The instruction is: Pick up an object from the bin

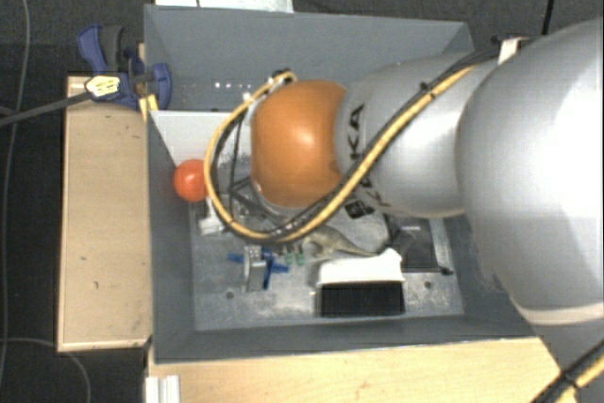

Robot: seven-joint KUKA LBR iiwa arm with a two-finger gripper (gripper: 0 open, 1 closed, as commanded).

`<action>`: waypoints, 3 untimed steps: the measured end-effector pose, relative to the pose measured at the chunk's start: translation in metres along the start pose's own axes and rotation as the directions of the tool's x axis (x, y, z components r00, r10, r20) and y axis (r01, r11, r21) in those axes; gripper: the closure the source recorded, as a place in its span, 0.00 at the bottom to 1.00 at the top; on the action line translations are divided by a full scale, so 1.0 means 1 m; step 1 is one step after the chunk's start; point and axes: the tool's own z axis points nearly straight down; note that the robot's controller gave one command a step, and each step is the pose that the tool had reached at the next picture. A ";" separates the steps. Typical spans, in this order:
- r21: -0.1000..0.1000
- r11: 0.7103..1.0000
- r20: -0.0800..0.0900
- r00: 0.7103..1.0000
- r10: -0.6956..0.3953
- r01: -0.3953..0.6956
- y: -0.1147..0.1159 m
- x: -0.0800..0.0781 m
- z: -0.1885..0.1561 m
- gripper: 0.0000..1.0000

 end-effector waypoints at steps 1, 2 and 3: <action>0.001 0.999 -0.001 0.999 0.038 -0.038 -0.027 -0.009 0.010 0.00; 0.000 1.000 0.004 1.000 -0.008 0.008 -0.037 -0.016 0.011 0.00; 0.000 0.979 0.000 0.979 -0.204 0.204 -0.036 -0.009 0.028 0.00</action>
Offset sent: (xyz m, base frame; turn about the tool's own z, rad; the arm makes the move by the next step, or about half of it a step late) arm 0.0013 -0.0449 -0.0145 -0.2094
